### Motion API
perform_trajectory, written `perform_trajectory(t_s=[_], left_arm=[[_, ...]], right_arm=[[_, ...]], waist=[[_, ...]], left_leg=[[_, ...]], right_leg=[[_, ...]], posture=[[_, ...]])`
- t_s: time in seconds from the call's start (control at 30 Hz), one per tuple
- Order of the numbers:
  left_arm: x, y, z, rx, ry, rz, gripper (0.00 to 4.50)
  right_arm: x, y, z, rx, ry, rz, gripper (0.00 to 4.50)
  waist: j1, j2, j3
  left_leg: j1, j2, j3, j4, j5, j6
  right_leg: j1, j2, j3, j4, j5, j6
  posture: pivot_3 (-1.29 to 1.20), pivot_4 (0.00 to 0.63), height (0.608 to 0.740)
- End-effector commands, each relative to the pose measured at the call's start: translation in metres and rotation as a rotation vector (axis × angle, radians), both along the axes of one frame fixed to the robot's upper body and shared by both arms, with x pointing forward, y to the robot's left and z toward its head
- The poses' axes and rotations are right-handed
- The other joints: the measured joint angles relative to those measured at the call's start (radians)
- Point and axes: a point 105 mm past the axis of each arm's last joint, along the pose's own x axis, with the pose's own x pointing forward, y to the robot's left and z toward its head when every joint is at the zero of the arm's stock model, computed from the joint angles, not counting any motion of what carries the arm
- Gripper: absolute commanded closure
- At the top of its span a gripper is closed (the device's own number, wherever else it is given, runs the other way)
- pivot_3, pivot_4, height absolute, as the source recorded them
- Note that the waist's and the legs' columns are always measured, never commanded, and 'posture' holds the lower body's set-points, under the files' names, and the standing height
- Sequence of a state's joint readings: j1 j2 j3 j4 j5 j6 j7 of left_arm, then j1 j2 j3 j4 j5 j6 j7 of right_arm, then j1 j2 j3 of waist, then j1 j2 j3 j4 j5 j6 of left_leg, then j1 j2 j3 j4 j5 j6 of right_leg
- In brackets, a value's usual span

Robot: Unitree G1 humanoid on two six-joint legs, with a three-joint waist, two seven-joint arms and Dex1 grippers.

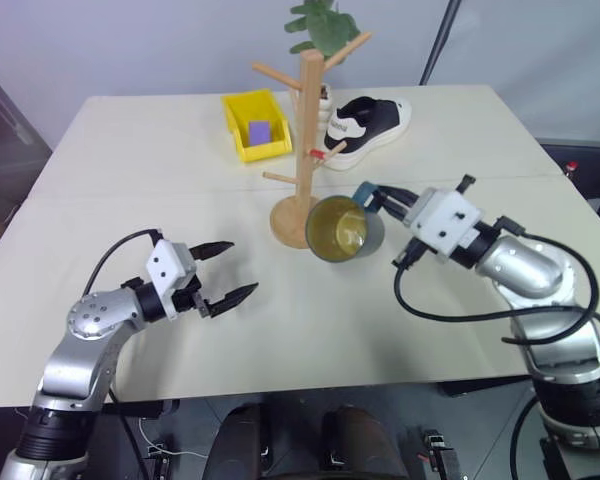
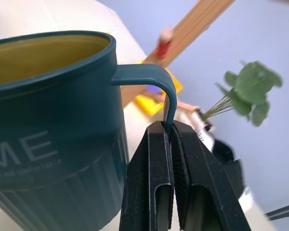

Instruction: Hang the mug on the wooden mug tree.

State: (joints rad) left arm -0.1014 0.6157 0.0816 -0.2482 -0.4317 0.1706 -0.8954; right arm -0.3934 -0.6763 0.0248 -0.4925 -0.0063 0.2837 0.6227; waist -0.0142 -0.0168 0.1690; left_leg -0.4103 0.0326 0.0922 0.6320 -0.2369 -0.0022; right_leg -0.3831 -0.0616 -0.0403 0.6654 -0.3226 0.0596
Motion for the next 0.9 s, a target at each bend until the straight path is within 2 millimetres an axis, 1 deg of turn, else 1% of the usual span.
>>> perform_trajectory(t_s=[0.03,0.2,0.37,0.7,0.9], left_arm=[[-0.001,-0.002,0.036,-0.056,-0.081,-0.025,0.0],[-0.002,-0.008,0.058,-0.068,-0.11,-0.062,0.0],[-0.002,-0.007,0.072,-0.084,-0.127,-0.067,0.0],[-0.003,-0.006,0.083,-0.102,-0.143,-0.061,0.0],[-0.004,-0.008,0.083,-0.106,-0.142,-0.066,0.0]], right_arm=[[0.001,0.005,0.023,-0.053,-0.062,-0.005,4.45],[0.011,0.012,0.037,-0.094,-0.071,-0.017,4.45],[0.02,0.019,0.042,-0.119,-0.07,-0.021,4.45],[0.032,0.034,0.042,-0.144,-0.072,-0.014,4.45],[0.037,0.037,0.045,-0.143,-0.075,-0.027,4.45]], waist=[[0.0,0.0,0.0],[0.0,0.0,0.0],[0.0,0.0,0.0],[-0.002,0.0,0.0],[-0.002,0.0,0.0]], left_leg=[[0.0,0.0,0.0,0.0,0.0,0.0],[0.0,0.0,0.0,0.0,0.0,0.0],[0.0,0.0,0.0,0.0,0.0,0.0],[0.0,0.0,0.0,0.001,0.0,0.0],[0.0,0.0,0.0,0.001,0.0,0.0]], right_leg=[[0.0,0.0,0.0,0.0,0.0,0.0],[0.0,0.0,0.0,0.0,0.0,0.0],[0.0,0.0,0.0,0.0,0.0,0.0],[0.0,0.0,0.0,0.0,0.0,0.0],[0.0,0.0,0.0,0.0,0.0,0.0]], posture=[[0.0,0.15,0.74],[0.0,0.15,0.74],[0.0,0.15,0.74],[0.0,0.15,0.74],[0.0,0.15,0.74]])
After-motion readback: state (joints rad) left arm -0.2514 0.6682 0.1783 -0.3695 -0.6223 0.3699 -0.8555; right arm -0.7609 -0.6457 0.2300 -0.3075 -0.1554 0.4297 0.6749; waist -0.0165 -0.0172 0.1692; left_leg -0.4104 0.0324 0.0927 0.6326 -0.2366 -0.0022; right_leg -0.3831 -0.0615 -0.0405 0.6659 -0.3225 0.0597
